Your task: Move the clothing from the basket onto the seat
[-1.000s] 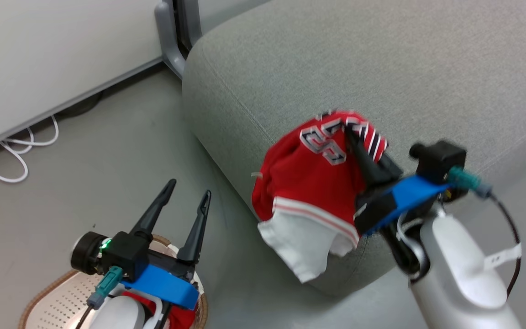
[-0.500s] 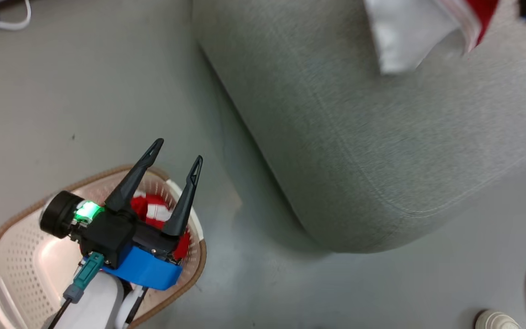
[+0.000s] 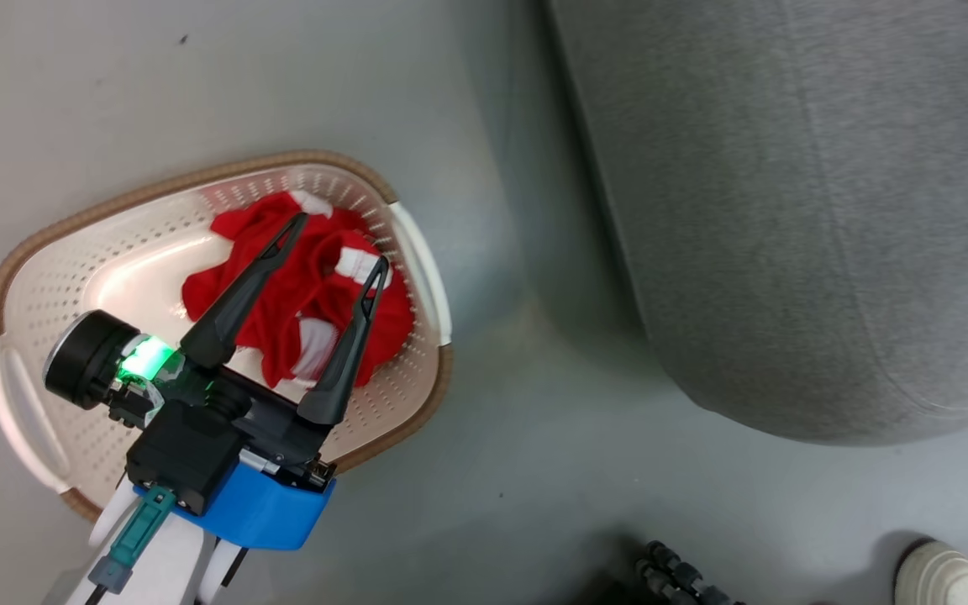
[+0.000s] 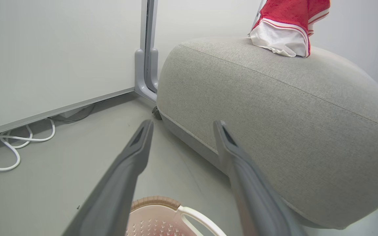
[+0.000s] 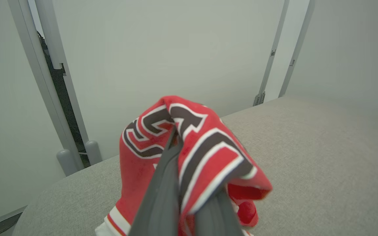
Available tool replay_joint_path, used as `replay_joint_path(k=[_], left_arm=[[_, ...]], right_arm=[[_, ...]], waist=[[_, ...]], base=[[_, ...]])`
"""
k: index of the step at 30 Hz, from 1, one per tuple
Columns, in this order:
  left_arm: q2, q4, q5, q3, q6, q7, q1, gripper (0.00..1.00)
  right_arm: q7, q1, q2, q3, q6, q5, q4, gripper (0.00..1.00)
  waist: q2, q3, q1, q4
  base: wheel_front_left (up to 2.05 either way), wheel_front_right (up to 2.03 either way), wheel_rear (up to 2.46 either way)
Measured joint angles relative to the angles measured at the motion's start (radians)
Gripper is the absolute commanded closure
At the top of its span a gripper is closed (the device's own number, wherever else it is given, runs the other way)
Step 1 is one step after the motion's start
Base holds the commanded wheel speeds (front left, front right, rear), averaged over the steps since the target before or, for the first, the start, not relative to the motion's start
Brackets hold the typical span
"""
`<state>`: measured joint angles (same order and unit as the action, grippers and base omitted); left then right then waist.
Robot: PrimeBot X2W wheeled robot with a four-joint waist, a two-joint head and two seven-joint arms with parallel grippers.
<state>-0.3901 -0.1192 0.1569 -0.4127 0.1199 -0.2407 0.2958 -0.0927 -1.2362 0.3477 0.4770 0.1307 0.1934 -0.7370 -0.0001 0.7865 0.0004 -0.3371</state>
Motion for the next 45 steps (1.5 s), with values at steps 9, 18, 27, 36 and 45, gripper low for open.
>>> replay_joint_path(k=[9,18,27,36,45], left_arm=[[0.016,0.011,0.002,-0.016,-0.005,-0.01,0.01,0.0],[0.07,0.084,0.036,-0.028,-0.004,-0.021,0.02,0.0],[0.167,0.183,0.065,-0.018,0.003,-0.021,-0.002,0.0],[0.218,0.284,0.09,0.044,0.004,-0.022,-0.135,0.0],[0.249,0.327,0.092,0.116,0.004,-0.022,-0.222,0.0]], right_arm=[[-0.07,0.038,0.012,0.088,0.0,-0.103,-0.206,0.0],[-0.109,0.075,0.034,0.048,0.0,-0.173,-0.311,0.0],[-0.147,0.263,0.065,-0.002,0.0,-0.184,-0.32,0.0],[-0.166,0.517,-0.03,-0.09,0.0,-0.193,-0.168,0.0],[-0.133,0.781,-0.16,-0.168,0.0,-0.146,0.146,0.0]], waist=[[0.0,0.028,-0.0001,0.088],[0.0,-0.074,-0.0003,0.122],[0.0,-0.261,-0.0006,0.175],[0.0001,-0.496,-0.0007,0.217],[0.0001,-0.673,-0.0008,0.227]], base=[[0.0,0.0,0.0],[0.0,0.0,0.0],[0.0,0.0,0.0],[0.0,0.0,0.0],[0.0,0.0,0.0]])
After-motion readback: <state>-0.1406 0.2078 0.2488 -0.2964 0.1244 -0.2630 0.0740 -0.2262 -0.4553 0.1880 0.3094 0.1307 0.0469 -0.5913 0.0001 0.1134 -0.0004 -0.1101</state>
